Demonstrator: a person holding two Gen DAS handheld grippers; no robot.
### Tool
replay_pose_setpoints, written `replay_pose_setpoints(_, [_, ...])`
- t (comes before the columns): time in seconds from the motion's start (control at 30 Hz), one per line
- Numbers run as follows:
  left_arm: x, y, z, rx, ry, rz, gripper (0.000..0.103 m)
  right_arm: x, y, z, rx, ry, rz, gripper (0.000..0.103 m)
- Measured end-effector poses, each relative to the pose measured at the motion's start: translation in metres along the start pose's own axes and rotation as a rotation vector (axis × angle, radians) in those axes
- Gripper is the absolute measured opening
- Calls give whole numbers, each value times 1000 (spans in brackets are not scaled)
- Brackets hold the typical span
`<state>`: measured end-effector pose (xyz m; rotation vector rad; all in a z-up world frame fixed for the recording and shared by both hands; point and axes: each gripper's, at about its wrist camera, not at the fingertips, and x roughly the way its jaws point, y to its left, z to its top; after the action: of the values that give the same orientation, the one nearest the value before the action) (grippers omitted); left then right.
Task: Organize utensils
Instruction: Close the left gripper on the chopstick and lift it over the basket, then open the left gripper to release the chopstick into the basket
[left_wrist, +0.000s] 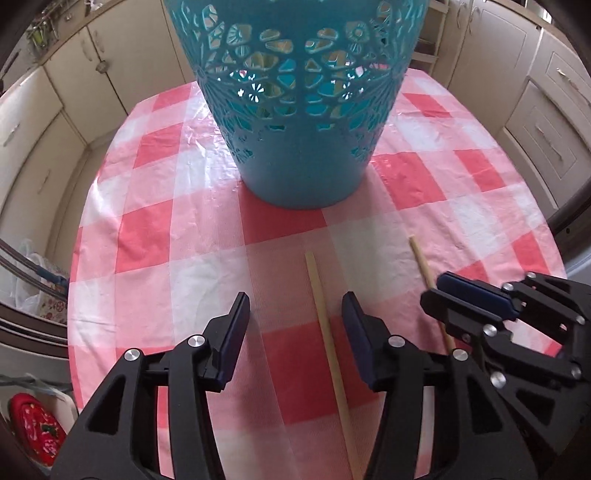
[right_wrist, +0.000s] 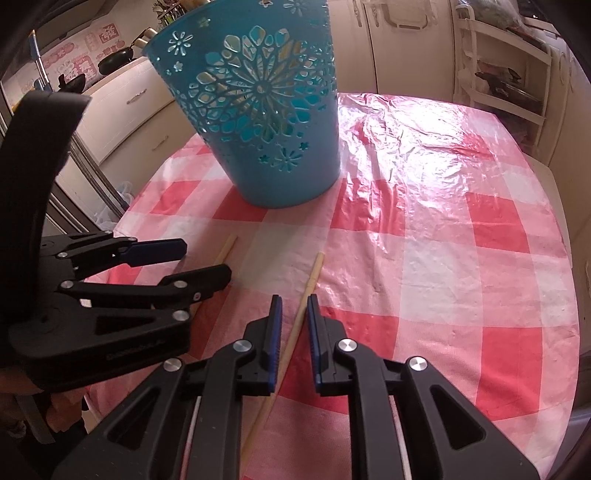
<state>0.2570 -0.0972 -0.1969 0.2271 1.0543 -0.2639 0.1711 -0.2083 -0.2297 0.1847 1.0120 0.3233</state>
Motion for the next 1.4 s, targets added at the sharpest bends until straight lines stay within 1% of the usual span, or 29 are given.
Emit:
replay_pose_setpoints(0.03, [0, 0, 1, 6, -12, -14, 25, 0, 0, 0, -3, 1, -2, 15])
replay_pose_setpoints(0.07, [1, -2, 2, 21, -12, -13, 12, 0, 1, 0, -5, 1, -3, 15])
replay_pose_setpoints(0.1, [1, -4, 3, 36, -5, -15, 5, 0, 1, 0, -7, 1, -3, 15])
replay_pose_setpoints(0.13, [0, -6, 2, 51, 6, -35, 4, 0, 1, 0, -6, 1, -2, 15])
replay_pose_setpoints(0.17, [-2, -5, 1, 53, 22, -79, 4, 0, 1, 0, -3, 1, 0, 15])
replay_pose_setpoints(0.23, [-16, -5, 0, 62, 18, -135, 4, 0, 1, 0, 5, 3, 6, 15])
replay_pose_setpoints(0.27, [-29, -2, -2, 65, 8, -176, 4, 0, 1, 0, 8, 3, 9, 15])
replay_pose_setpoints(0.3, [-47, 2, -2, 58, -9, -249, 4, 0, 0, 0, 11, 4, 11, 15])
replay_pose_setpoints(0.33, [-69, 6, 0, 57, -39, -317, 4, -1, 0, 0, 14, 5, 13, 15])
replay_pose_setpoints(0.37, [-96, 10, 5, 59, -85, -378, 4, -1, -1, 1, 16, 5, 14, 15])
replay_pose_setpoints(0.4, [-119, 15, 11, 59, -132, -418, 4, -1, -1, 1, 20, 6, 16, 15])
replay_pose_setpoints(0.43, [-145, 19, 19, 61, -193, -437, 4, -1, -2, 1, 24, 6, 18, 15])
replay_pose_setpoints(0.47, [-173, 26, 32, 61, -271, -438, 4, -1, -3, 1, 27, 7, 20, 16])
replay_pose_setpoints(0.53, [-206, 37, 61, 37, -389, -430, 4, -2, -3, 2, 29, 7, 25, 17])
replay_pose_setpoints(0.57, [-220, 41, 78, 24, -459, -404, 4, -2, -3, 2, 30, 7, 26, 17])
replay_pose_setpoints(0.63, [-230, 47, 109, -13, -568, -330, 4, -2, -4, 2, 34, 7, 29, 17])
replay_pose_setpoints(0.7, [-223, 51, 139, -83, -640, -321, 4, -2, -5, 2, 38, 7, 34, 17])
replay_pose_setpoints(0.77, [-215, 51, 160, -120, -705, -272, 4, -2, -6, 2, 40, 6, 37, 17])
replay_pose_setpoints(0.8, [-206, 49, 169, -131, -742, -229, 4, -2, -6, 2, 41, 6, 39, 17])
replay_pose_setpoints(0.83, [-201, 48, 175, -135, -761, -194, 4, -2, -6, 1, 43, 6, 42, 17])
replay_pose_setpoints(0.93, [-175, 44, 189, -163, -781, -129, 4, -1, -9, 2, 53, 5, 53, 17])
replay_pose_setpoints(1.03, [-145, 47, 194, -206, -758, -110, 5, -2, -10, 2, 58, 5, 60, 17])
replay_pose_setpoints(1.13, [-123, 51, 188, -233, -740, -92, 5, -2, -10, 3, 63, 5, 65, 17])
replay_pose_setpoints(1.23, [-109, 55, 182, -224, -710, -76, 5, -2, -10, 3, 61, 5, 64, 17])
replay_pose_setpoints(1.4, [-99, 47, 174, -163, -657, -51, 5, -1, -9, 3, 45, 4, 55, 17])
